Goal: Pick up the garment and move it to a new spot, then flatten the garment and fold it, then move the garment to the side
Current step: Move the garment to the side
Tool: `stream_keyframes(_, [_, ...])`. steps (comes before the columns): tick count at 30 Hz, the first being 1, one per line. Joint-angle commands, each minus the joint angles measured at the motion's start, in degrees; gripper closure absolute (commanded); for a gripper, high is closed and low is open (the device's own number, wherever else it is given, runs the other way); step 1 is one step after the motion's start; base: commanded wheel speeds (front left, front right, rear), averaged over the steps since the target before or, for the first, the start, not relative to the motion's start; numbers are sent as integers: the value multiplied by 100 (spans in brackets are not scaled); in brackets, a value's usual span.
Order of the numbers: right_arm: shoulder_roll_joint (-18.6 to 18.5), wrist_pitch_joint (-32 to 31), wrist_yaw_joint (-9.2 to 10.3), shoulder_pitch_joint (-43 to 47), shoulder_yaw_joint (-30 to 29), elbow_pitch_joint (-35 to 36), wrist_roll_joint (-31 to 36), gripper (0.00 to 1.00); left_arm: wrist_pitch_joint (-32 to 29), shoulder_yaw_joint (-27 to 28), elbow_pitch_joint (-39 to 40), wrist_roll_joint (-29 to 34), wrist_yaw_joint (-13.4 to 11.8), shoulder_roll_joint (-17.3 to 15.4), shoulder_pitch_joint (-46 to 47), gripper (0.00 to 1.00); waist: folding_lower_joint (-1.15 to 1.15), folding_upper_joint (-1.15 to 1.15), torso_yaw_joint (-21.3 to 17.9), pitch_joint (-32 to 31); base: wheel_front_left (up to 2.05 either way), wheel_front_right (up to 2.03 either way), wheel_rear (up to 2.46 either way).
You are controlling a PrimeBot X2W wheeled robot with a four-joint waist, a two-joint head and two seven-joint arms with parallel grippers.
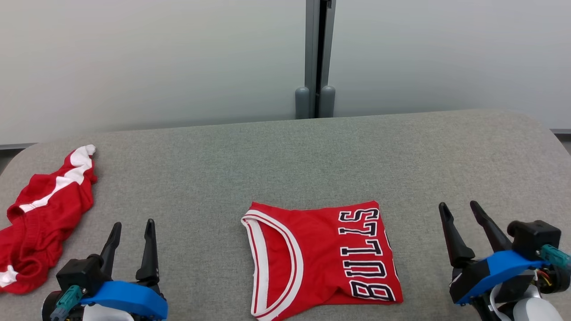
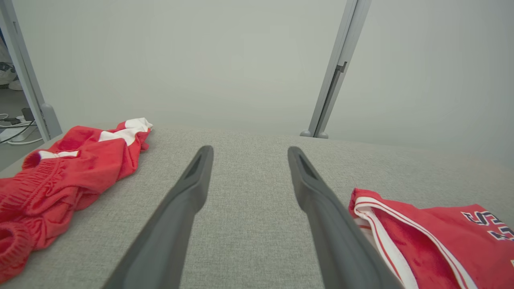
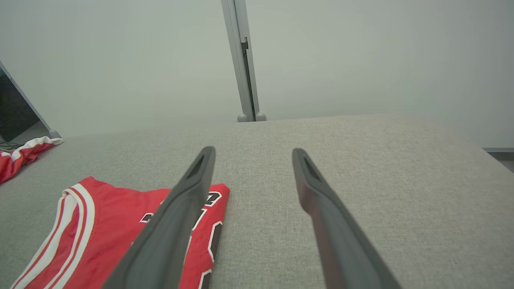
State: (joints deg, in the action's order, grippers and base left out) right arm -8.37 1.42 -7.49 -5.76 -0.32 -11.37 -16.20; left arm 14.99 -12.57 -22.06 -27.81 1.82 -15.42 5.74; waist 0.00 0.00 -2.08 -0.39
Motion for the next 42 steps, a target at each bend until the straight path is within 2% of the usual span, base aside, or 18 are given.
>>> stream_keyframes(1, [45,-110,-1,-70,-4,28,28,0,26,-11,27,-21,3,-9,53,0,0,0,6,17,0,0,0])
stream_keyframes(4, [144,-642,-1,-183,105,52,-62,0,26,-5,51,3,9,-12,79,0,0,0,6,70,0,0,0])
stream_keyframes(10, [321,-2375,-1,-469,152,-199,-117,0,26,11,125,58,21,1,157,0,0,0,47,212,0,0,0])
stream_keyframes(13, [428,-2977,-1,-628,125,-450,-166,0,26,15,147,68,36,13,180,0,0,0,88,283,0,0,0])
stream_keyframes(23, [544,-3550,-1,-1204,140,-1739,87,0,27,-52,157,177,112,41,338,0,0,0,302,444,0,0,0])
stream_keyframes(29, [572,-3600,-2,-1336,519,-2368,-136,0,27,-96,151,223,138,83,395,0,0,0,391,452,0,0,0])
stream_keyframes(30, [583,-3610,-3,-1359,636,-2424,-147,56,27,-95,161,228,143,86,395,0,0,0,397,453,0,0,0])
stream_keyframes(31, [585,-3593,-8,-1389,776,-2447,-139,100,27,-88,170,221,147,91,394,0,0,0,398,454,0,0,0])
stream_keyframes(34, [260,-3489,-3,-1565,1306,-2354,6,100,27,-43,208,220,132,99,367,0,0,0,359,475,0,0,0])
stream_keyframes(42, [-1002,-3334,3,-2581,2711,-1771,-80,100,27,91,429,290,108,94,407,0,0,0,-49,754,0,0,0])
